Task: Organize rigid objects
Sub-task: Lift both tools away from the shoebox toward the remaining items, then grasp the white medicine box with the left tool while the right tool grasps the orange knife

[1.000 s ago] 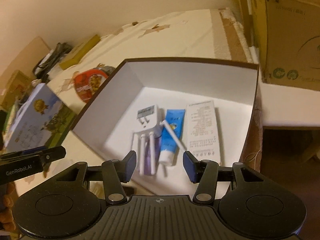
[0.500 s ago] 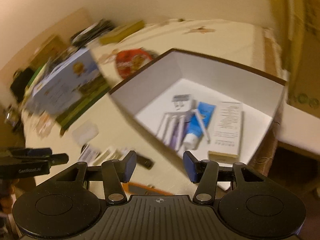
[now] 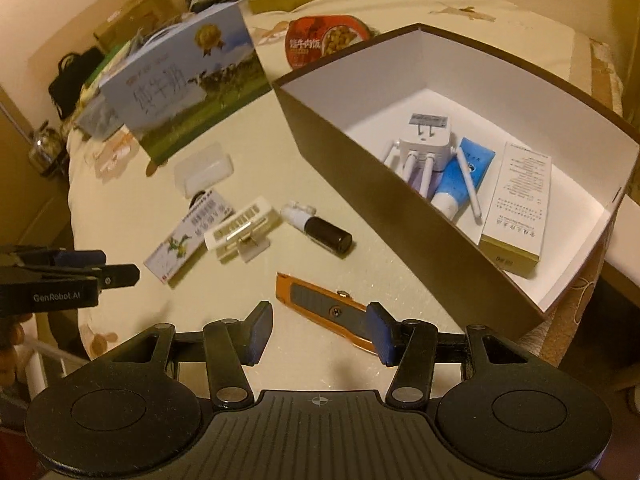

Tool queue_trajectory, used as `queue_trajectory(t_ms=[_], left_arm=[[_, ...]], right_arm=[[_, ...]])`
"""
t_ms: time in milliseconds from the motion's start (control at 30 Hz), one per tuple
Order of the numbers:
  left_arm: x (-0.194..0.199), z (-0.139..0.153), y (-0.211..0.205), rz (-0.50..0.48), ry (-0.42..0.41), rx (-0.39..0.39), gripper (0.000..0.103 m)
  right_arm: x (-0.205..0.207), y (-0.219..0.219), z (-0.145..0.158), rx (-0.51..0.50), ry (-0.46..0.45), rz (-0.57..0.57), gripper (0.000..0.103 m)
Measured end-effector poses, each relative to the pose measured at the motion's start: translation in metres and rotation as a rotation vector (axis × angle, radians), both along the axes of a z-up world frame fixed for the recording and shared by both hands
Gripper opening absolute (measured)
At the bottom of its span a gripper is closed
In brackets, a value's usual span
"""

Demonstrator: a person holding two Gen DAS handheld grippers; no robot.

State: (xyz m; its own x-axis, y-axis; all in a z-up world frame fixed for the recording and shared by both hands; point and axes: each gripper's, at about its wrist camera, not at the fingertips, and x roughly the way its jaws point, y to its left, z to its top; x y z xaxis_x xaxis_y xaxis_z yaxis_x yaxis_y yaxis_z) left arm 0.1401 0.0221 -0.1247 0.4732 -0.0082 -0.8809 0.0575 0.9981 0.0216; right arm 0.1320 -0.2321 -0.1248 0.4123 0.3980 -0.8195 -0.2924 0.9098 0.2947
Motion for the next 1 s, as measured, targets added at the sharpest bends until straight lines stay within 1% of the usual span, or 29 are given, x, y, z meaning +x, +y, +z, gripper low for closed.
queue_trajectory(t_ms=[133,267,467,567,767,900,1000], left_arm=[[-0.001,-0.007,0.001,0.001,0.006,0.003,0.053],[-0.001,-0.014,0.001,0.003,0.013,0.006,0.053],[0.0,-0.023,0.003,0.007,0.03,0.015,0.053],[0.001,-0.027,0.004,0.004,0.038,0.02,0.053],[0.004,-0.035,0.002,-0.013,0.047,0.037,0.053],[0.005,-0.04,0.0,-0.031,0.046,0.07,0.053],[0.004,-0.043,0.0,-0.039,0.043,0.088,0.053]], right_arm=[[-0.001,0.007,-0.008,-0.053,-0.016,0.053,0.049],[0.002,0.014,-0.022,-0.076,-0.029,0.12,0.049],[0.006,0.029,-0.049,-0.202,-0.093,0.274,0.049],[0.009,0.031,-0.061,-0.233,-0.102,0.323,0.049],[0.019,0.039,-0.08,-0.291,-0.08,0.376,0.049],[0.024,0.044,-0.089,-0.32,-0.078,0.389,0.049],[0.025,0.046,-0.091,-0.328,-0.081,0.381,0.049]])
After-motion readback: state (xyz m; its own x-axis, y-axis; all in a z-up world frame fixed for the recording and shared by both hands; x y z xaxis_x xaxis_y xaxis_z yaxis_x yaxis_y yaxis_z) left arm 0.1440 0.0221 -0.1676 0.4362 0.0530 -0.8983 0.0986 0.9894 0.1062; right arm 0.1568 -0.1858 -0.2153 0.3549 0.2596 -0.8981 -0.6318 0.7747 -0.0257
